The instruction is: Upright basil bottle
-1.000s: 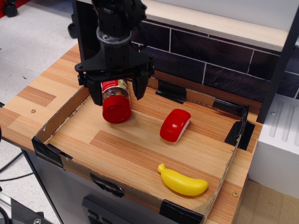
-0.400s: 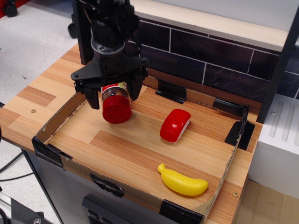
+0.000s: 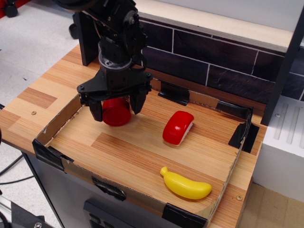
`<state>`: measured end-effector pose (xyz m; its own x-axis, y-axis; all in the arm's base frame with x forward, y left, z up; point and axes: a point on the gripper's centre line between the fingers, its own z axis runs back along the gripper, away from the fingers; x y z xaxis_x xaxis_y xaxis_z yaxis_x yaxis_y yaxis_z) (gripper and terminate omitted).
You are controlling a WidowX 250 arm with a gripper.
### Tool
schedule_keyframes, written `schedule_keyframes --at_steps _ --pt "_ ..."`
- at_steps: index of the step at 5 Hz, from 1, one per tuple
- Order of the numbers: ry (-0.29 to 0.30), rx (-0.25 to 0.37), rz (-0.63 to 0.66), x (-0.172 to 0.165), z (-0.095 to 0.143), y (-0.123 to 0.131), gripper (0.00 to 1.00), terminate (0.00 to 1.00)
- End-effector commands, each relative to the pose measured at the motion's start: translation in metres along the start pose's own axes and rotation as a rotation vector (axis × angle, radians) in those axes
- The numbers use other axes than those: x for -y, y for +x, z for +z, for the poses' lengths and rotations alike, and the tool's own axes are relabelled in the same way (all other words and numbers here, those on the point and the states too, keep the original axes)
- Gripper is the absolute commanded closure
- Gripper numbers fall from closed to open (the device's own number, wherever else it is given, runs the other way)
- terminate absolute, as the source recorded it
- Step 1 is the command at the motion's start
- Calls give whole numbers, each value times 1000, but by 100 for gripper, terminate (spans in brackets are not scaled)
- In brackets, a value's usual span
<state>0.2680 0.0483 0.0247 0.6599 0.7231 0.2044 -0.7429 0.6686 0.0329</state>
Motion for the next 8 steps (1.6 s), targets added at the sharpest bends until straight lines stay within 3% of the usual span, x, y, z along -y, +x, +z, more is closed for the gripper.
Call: schedule_keyframes --at_steps 1,3,4,6,8 --pt "-3 -28 -16 9 -6 2 0 0" --pt "-27 -23 -67 12 -10 5 0 0" --pt "-19 -3 -143 11 2 9 100 0" --pt "-18 0 -164 8 35 18 100 0" --pt "6 -48 -152 -3 65 15 100 0"
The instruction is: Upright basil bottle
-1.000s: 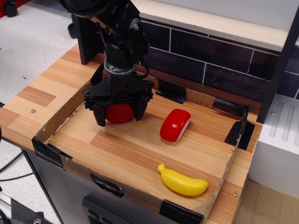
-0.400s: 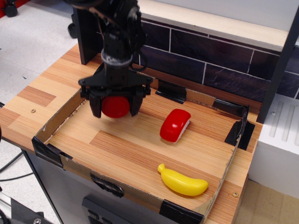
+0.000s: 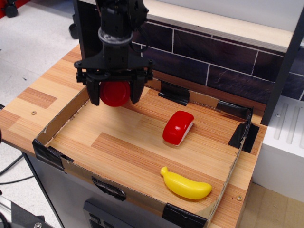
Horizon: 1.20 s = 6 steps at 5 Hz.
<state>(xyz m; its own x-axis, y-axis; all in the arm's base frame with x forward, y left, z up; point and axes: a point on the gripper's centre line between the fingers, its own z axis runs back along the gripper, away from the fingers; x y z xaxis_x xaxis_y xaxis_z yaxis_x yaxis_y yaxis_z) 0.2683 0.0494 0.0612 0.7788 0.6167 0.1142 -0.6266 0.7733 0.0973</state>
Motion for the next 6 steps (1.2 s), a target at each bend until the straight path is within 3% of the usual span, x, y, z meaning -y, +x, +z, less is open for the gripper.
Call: schedule_keyframes --at_steps 1,2,3,4,5,6 --pt "-25 6 3 -9 42 1 100 0" --pt "-13 -33 16 -12 53 3 100 0" --pt "26 -181 19 -10 53 6 100 0" --pt "34 -294 1 -10 48 5 100 0" --pt "18 -451 -57 -9 51 -8 100 0" --pt "-7 -514 -114 -7 48 -21 100 0"
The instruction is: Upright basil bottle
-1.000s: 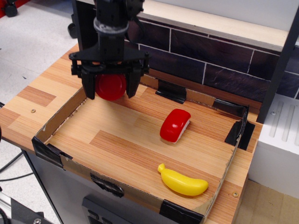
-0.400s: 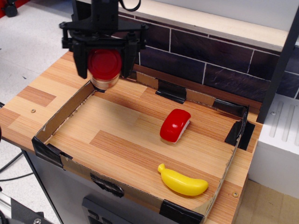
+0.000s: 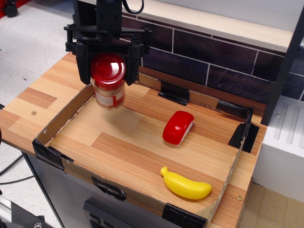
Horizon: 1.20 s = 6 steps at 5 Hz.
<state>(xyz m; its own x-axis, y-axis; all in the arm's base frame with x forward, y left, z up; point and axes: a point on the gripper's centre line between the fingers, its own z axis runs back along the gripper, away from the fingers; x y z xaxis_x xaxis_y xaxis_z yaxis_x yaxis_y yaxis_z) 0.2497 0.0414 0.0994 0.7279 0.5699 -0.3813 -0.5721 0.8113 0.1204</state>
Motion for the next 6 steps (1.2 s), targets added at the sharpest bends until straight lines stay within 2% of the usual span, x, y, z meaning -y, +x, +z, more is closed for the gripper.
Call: schedule_keyframes --at_steps 1,2,4,6 --pt "-29 -78 -118 4 -5 -17 100 0" --pt "-29 -118 -140 7 -18 -20 100 0" --pt "-31 -111 -129 5 -30 -10 100 0" --pt "-66 -35 -50 7 -16 15 100 0"
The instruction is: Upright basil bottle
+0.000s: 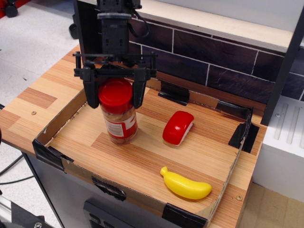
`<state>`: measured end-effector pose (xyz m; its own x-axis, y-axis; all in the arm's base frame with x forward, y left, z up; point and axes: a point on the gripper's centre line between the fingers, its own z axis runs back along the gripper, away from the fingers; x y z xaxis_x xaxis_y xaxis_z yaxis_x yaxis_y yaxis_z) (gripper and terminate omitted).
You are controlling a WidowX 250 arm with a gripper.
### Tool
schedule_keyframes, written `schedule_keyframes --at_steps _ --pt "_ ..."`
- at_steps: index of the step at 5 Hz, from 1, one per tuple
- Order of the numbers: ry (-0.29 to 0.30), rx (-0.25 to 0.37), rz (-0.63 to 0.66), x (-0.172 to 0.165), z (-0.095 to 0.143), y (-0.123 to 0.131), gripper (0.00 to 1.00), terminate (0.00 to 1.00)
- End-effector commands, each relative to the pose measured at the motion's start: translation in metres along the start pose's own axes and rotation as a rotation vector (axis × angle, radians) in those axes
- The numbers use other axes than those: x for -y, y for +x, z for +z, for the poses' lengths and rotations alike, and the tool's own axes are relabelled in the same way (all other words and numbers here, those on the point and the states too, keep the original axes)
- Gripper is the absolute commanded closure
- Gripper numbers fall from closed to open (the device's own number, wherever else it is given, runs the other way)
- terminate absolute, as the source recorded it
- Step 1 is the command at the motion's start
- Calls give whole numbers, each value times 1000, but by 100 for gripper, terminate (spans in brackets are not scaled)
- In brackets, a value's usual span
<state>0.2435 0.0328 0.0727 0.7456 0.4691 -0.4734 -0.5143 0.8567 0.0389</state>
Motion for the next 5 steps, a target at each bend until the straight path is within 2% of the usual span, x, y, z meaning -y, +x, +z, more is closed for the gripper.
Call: schedule_keyframes --at_steps 1,2,3,4,5 --pt "-30 99 68 1 18 23 100 0" --pt "-7 258 56 1 25 24 0 0" --pt "12 474 54 0 45 17 0 0" --pt "33 612 39 -3 76 -2 0 0" --pt "12 619 54 -3 112 -20 0 100"
